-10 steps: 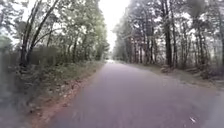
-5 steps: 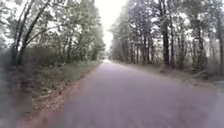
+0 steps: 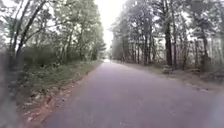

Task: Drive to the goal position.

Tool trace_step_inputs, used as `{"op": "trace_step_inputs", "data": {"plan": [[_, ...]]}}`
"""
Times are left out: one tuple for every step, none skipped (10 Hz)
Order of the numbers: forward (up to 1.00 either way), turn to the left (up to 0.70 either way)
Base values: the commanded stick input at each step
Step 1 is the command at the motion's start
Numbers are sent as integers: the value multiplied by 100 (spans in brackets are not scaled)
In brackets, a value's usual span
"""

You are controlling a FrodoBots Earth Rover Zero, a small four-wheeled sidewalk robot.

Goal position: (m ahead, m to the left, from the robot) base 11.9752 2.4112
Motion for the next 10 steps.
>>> {"op": "trace_step_inputs", "data": {"plan": [[70,0],[70,0],[70,0],[70,0],[70,0],[70,0],[70,0],[70,0],[70,0],[70,0]]}}
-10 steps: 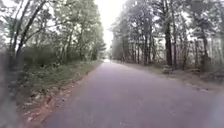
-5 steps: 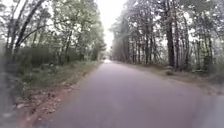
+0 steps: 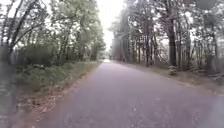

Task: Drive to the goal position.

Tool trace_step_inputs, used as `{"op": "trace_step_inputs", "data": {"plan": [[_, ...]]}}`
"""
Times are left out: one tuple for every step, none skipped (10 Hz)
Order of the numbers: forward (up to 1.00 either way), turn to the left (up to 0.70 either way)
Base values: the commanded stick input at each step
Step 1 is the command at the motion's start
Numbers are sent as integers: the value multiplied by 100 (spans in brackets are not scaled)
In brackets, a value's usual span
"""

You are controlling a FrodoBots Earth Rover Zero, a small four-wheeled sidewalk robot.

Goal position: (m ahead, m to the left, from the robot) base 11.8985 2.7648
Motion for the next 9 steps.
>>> {"op": "trace_step_inputs", "data": {"plan": [[70,0],[70,0],[70,0],[70,0],[70,0],[70,0],[70,0],[70,0],[70,0]]}}
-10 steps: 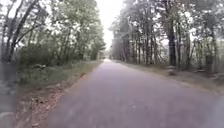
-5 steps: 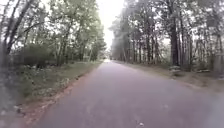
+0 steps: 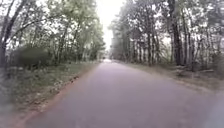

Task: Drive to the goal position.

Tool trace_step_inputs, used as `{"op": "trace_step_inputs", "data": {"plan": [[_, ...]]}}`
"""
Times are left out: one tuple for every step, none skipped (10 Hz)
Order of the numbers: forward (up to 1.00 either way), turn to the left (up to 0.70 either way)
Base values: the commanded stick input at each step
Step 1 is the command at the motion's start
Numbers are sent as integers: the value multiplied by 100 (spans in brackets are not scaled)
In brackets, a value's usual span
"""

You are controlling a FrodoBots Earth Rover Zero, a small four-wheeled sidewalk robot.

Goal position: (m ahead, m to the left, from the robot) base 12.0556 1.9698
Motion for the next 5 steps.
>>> {"op": "trace_step_inputs", "data": {"plan": [[70,3],[70,14],[70,14],[70,14],[70,14]]}}
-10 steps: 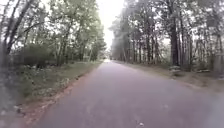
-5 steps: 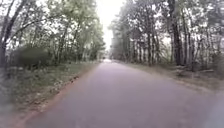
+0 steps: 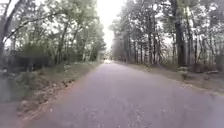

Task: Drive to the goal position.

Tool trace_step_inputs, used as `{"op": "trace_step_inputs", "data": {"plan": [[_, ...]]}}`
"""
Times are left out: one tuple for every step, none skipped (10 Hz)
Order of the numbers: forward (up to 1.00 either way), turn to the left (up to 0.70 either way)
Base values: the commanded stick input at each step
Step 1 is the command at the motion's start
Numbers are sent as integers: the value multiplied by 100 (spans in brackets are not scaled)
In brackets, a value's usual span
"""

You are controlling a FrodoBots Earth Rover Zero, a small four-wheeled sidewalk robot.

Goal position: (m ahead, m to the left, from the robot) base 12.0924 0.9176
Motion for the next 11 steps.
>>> {"op": "trace_step_inputs", "data": {"plan": [[70,14],[70,14],[70,10],[70,0],[70,0],[70,0],[70,0],[70,0],[70,0],[70,0],[70,0]]}}
